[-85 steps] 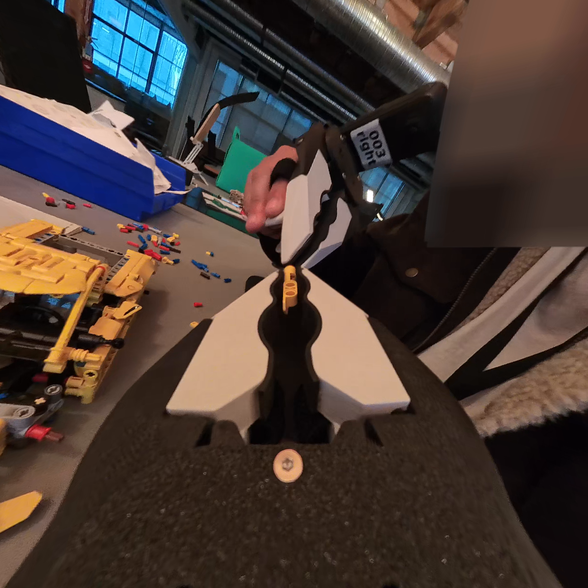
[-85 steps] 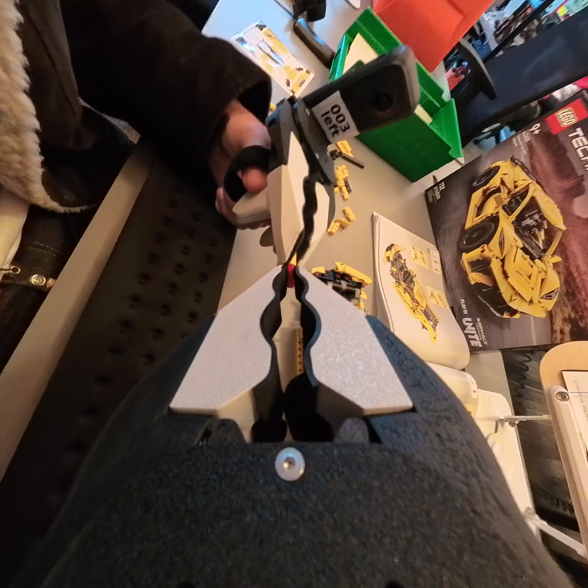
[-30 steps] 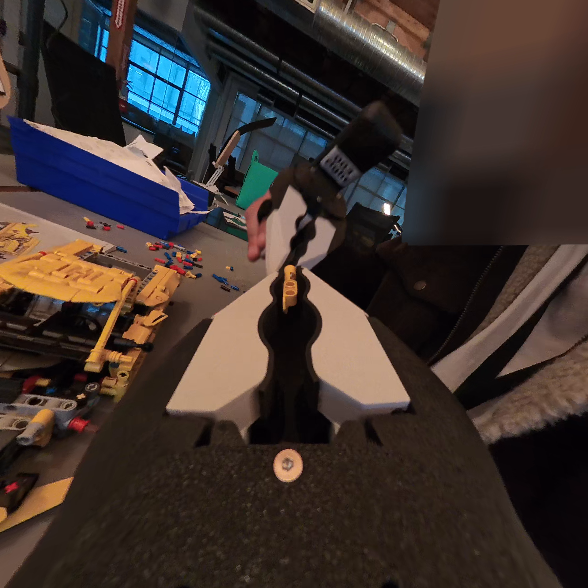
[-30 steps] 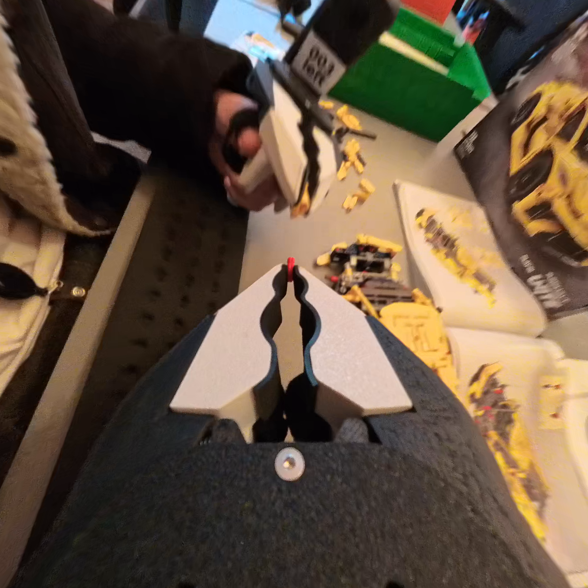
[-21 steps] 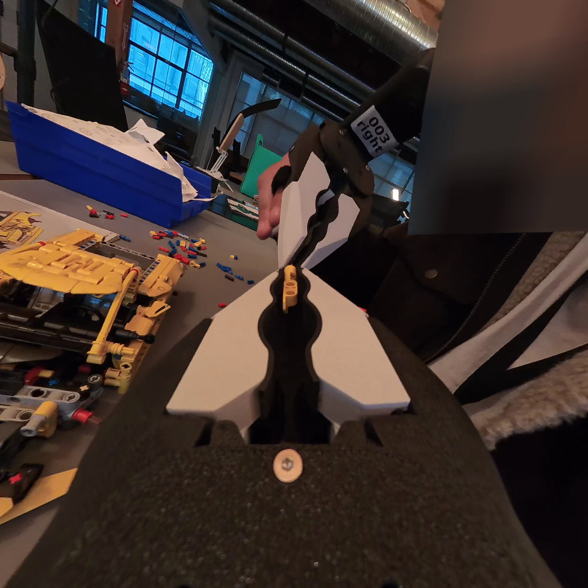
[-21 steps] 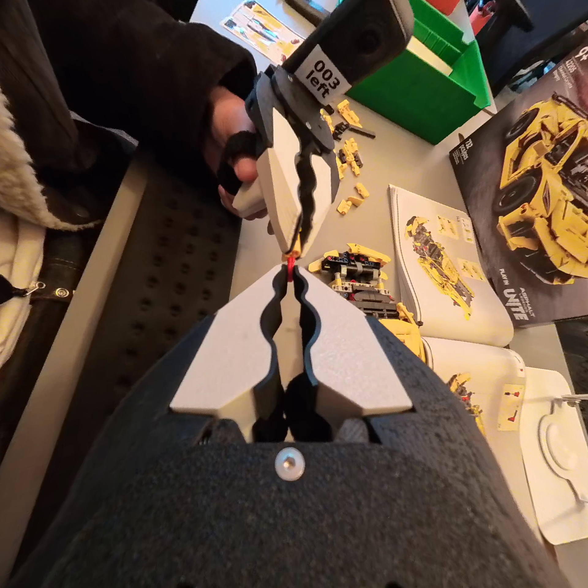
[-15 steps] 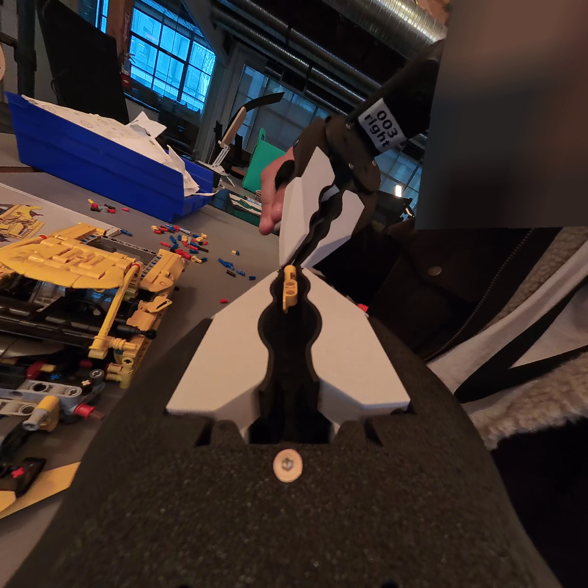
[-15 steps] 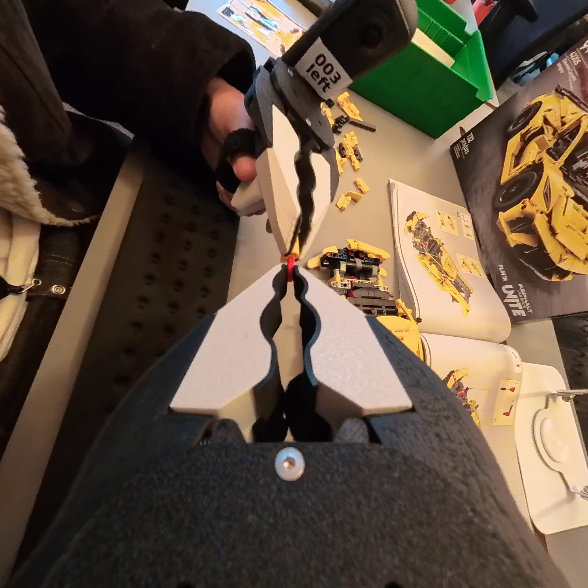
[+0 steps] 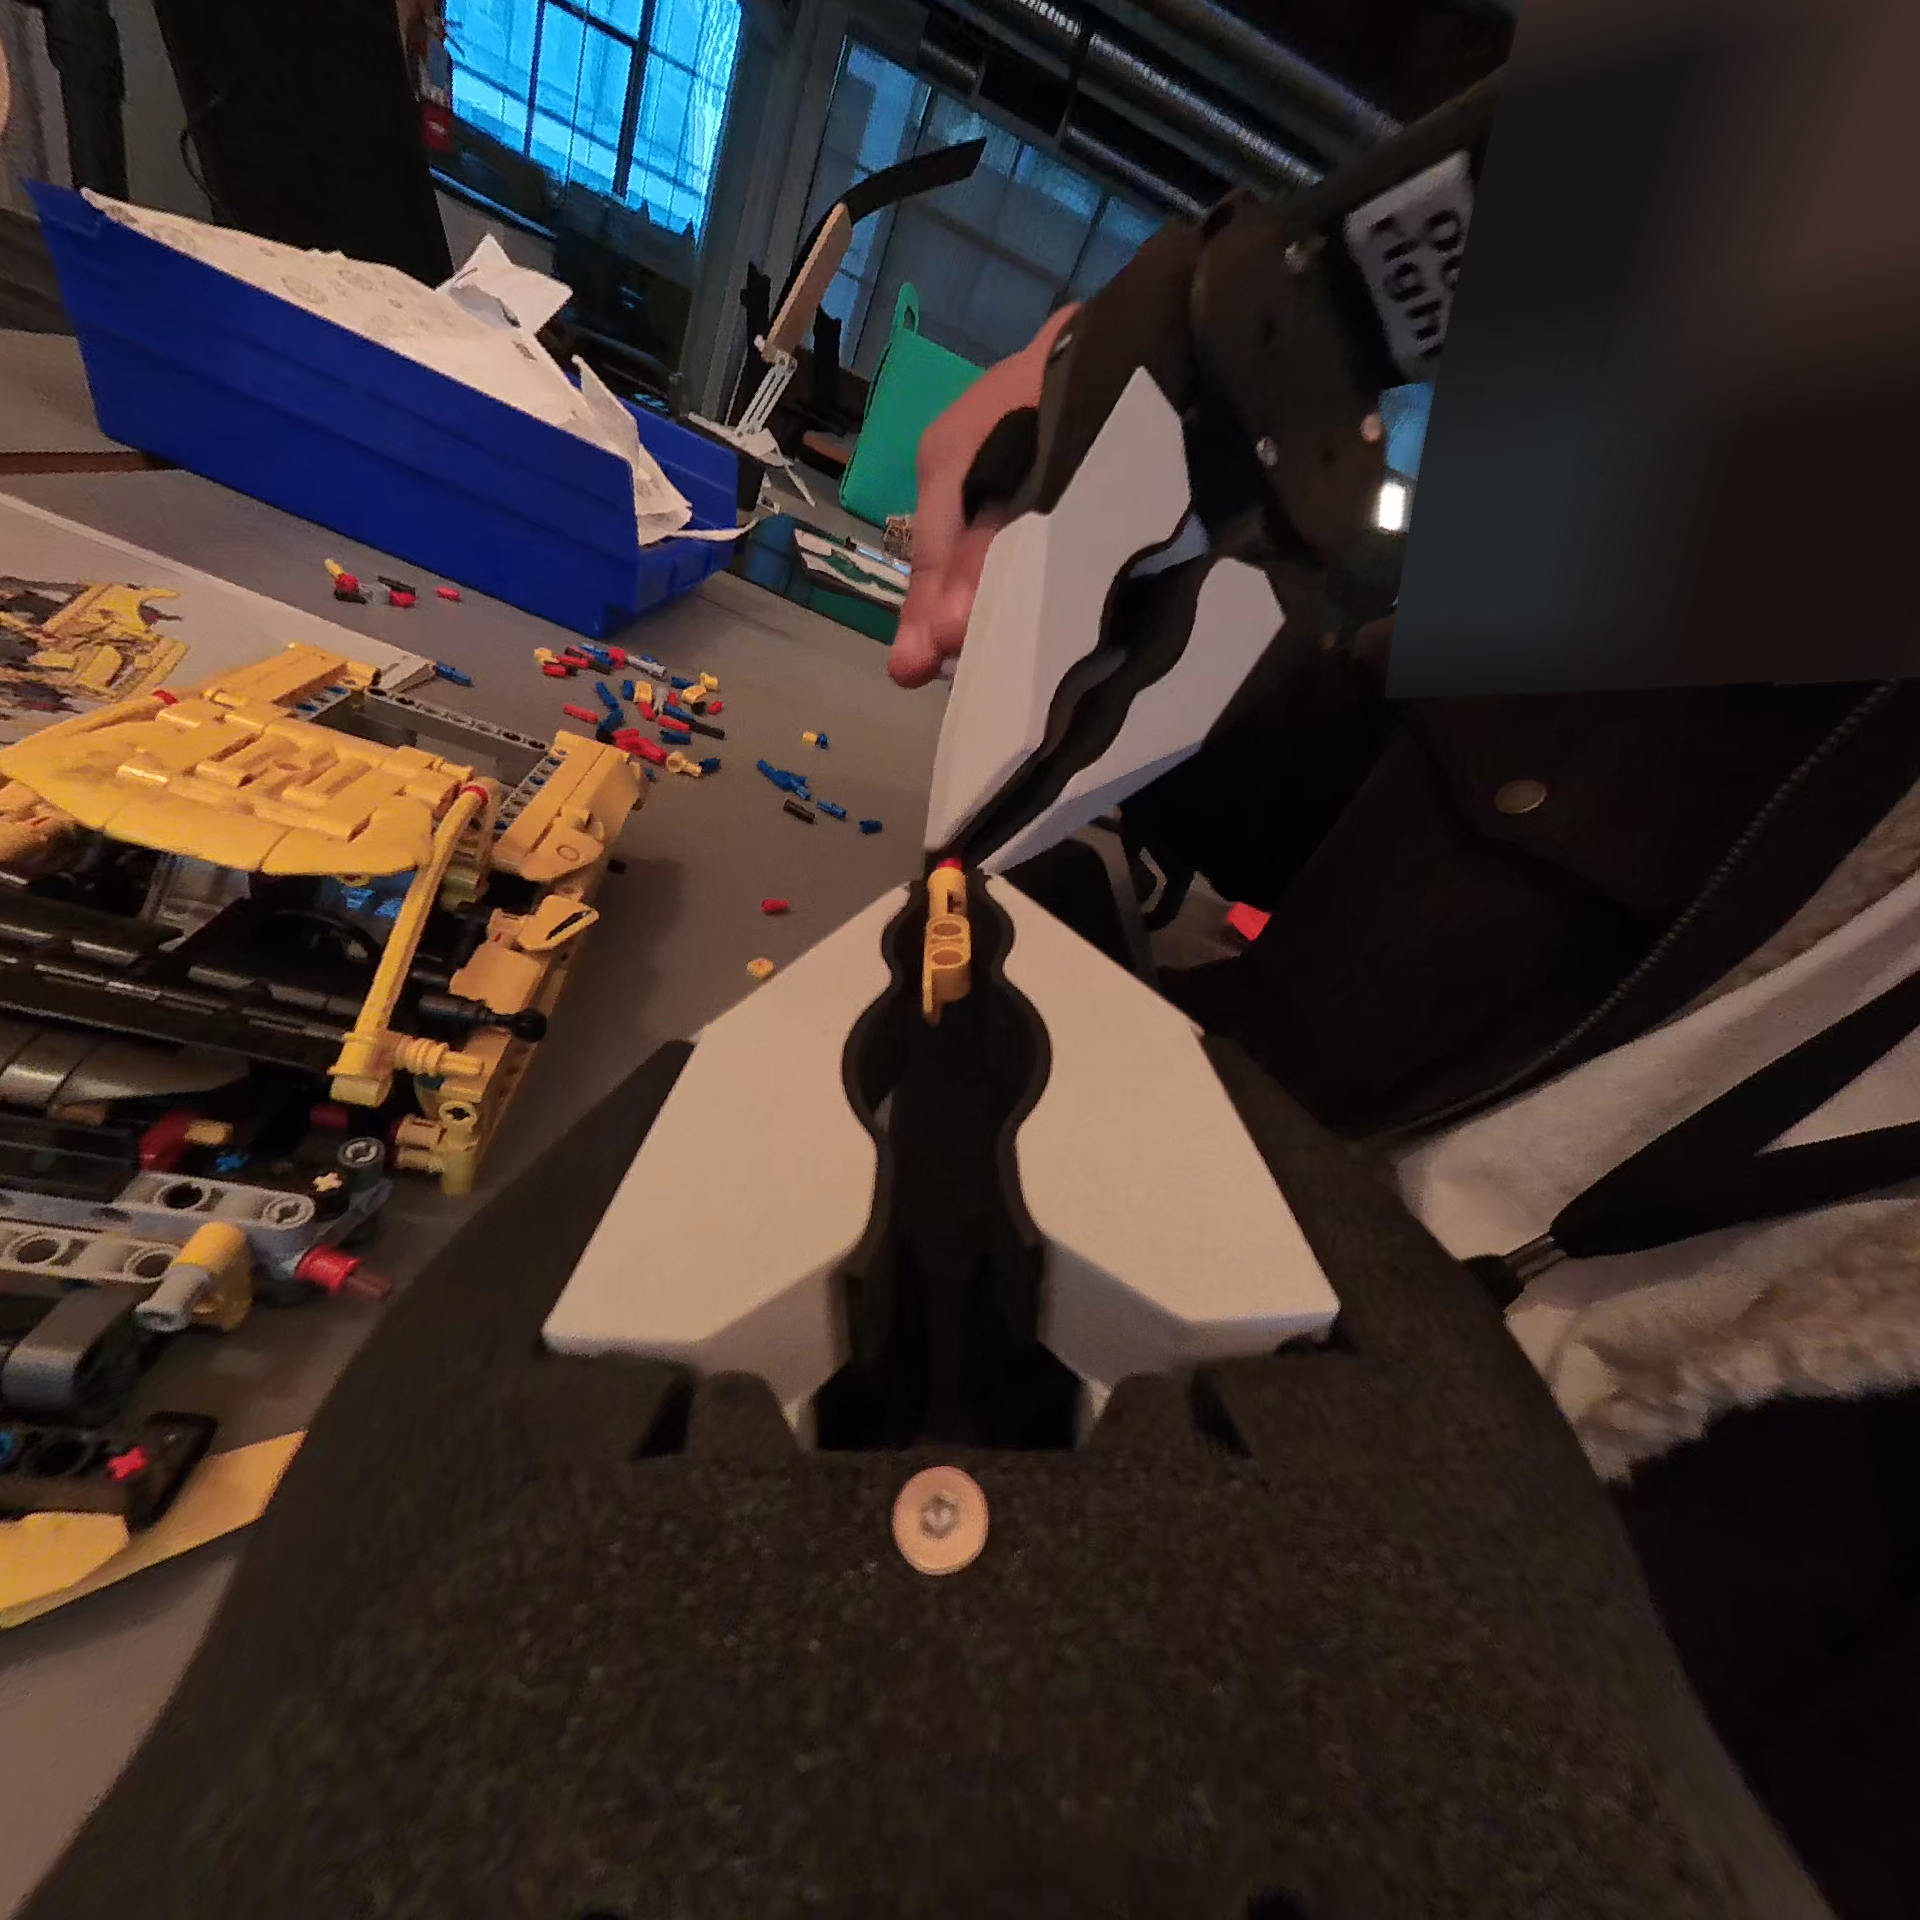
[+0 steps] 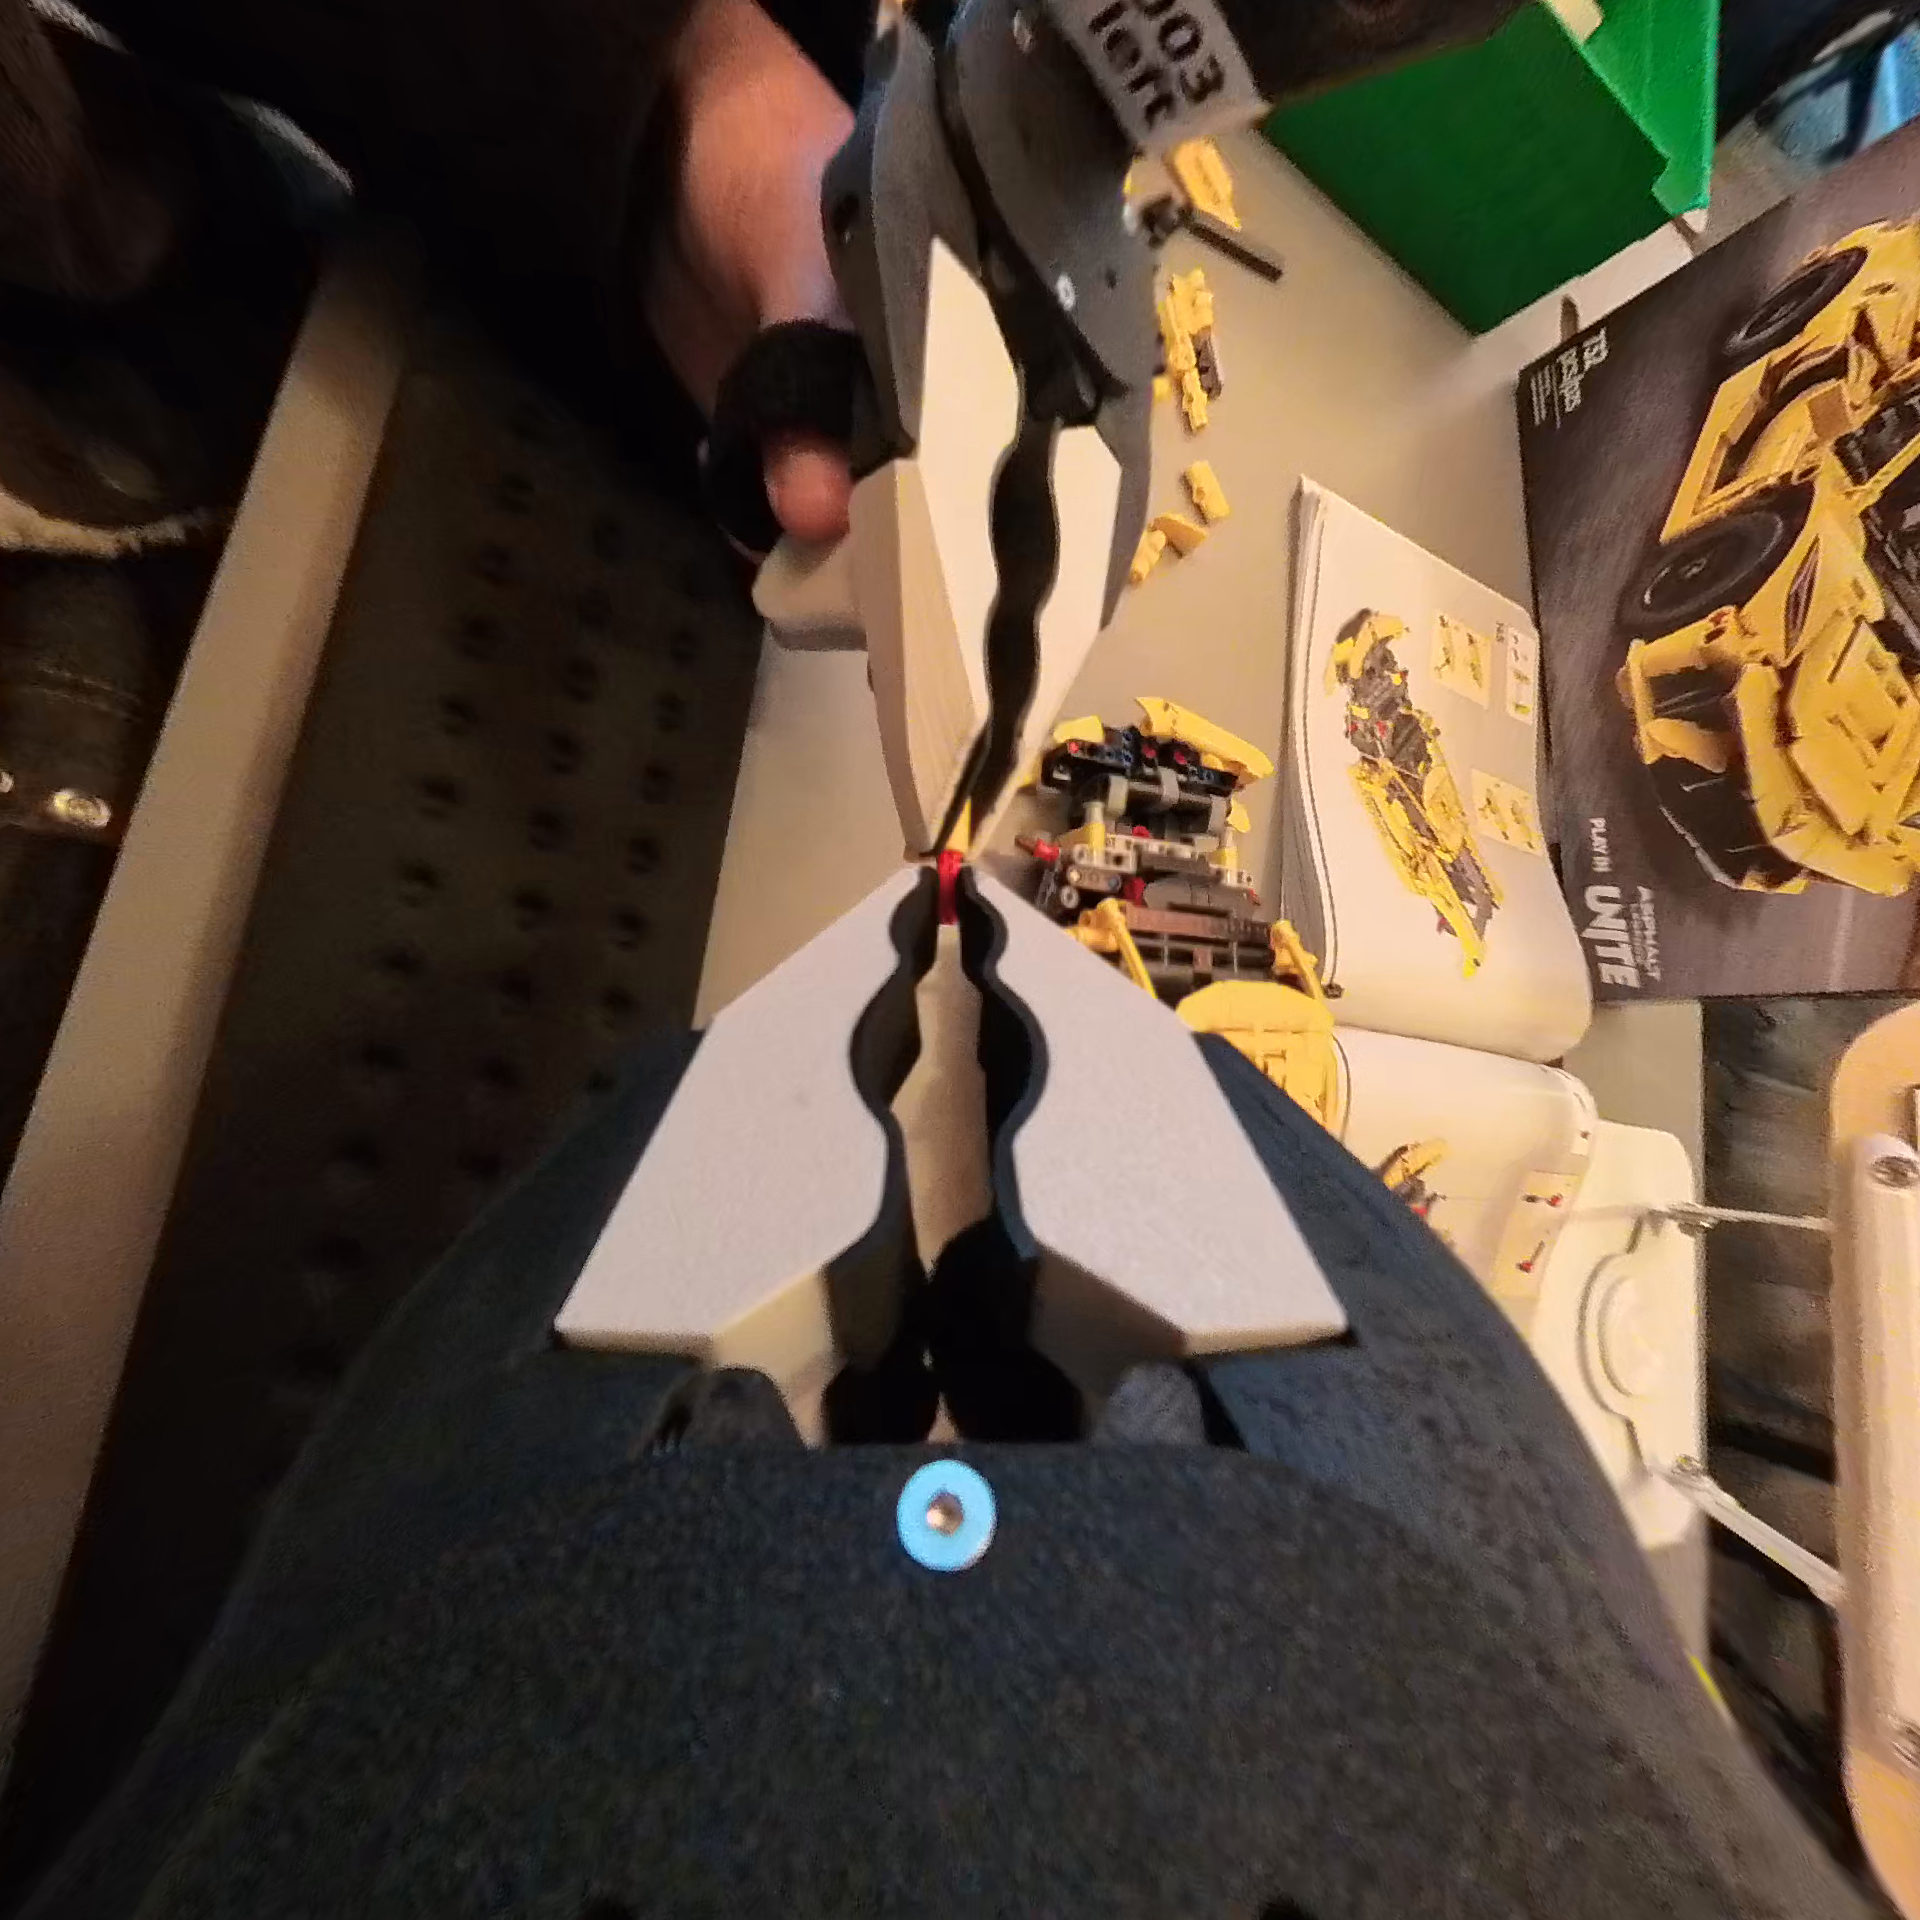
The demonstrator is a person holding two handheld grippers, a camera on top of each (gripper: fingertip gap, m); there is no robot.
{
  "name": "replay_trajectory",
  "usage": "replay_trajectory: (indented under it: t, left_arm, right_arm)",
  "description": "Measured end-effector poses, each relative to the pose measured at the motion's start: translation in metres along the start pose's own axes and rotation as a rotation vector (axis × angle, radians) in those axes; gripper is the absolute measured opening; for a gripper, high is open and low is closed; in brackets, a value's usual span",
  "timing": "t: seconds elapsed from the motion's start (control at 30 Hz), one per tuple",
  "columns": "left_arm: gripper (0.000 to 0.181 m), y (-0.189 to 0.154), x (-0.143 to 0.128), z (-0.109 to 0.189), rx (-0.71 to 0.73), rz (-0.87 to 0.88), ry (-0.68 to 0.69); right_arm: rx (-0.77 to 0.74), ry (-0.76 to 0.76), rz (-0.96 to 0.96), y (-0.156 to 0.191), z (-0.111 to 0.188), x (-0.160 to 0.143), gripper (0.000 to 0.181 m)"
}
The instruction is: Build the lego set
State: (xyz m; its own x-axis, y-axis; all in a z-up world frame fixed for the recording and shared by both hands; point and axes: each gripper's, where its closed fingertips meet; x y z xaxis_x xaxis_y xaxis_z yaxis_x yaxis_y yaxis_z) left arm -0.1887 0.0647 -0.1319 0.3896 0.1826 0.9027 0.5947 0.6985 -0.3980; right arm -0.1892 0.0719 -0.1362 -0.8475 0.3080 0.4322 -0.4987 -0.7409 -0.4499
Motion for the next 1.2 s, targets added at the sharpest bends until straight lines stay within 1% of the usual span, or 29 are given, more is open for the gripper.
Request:
replay_trajectory:
  t: [0.1,0.33,0.5,0.67,0.8,0.93,1.07,1.1,1.17,1.2]
  left_arm:
    - [0.007,0.003,-0.004,-0.002,0.018,0.004,0.026]
    - [0.007,0.007,-0.007,-0.004,0.045,-0.001,0.054]
    - [0.007,0.013,-0.006,-0.003,0.106,-0.017,0.051]
    - [0.007,0.01,0.001,0.0,0.095,-0.039,0.011]
    - [0.007,0.007,0.002,0.001,0.082,-0.043,-0.002]
    - [0.007,0.007,0.002,0.001,0.076,-0.041,0.0]
    - [0.007,0.008,0.001,0.002,0.083,-0.04,0.006]
    - [0.007,0.008,0.0,0.001,0.092,-0.049,0.018]
    - [0.007,0.011,-0.002,0.0,0.108,-0.056,0.036]
    - [0.007,0.011,-0.003,0.0,0.108,-0.055,0.042]
  right_arm:
    - [-0.012,0.041,0.004,0.001,-0.004,-0.003,0.002]
    - [0.045,-0.014,-0.076,0.002,-0.008,-0.006,0.002]
    - [0.058,-0.042,-0.157,-0.004,-0.012,-0.009,0.002]
    - [0.091,-0.127,-0.232,-0.006,-0.007,-0.005,0.003]
    - [0.099,-0.145,-0.257,-0.006,-0.008,-0.006,0.003]
    - [0.097,-0.137,-0.231,-0.005,-0.009,-0.007,0.003]
    - [0.142,-0.086,-0.238,0.002,-0.017,-0.023,0.003]
    - [0.158,-0.051,-0.235,0.006,-0.02,-0.031,0.002]
    - [0.188,0.098,-0.202,0.016,-0.033,-0.061,0.002]
    - [0.233,0.184,-0.194,0.025,-0.04,-0.078,0.002]
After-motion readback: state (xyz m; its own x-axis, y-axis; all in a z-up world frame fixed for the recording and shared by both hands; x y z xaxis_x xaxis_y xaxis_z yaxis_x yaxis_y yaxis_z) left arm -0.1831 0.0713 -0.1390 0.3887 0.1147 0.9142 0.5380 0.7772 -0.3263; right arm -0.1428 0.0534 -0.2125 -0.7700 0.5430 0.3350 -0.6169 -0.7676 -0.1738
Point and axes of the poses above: each gripper's, where its closed fingertips meet, z back along the fingers, x out of its top, y = z × x across the jaws, and after that the axes turned 10 degrees about y, right-handed
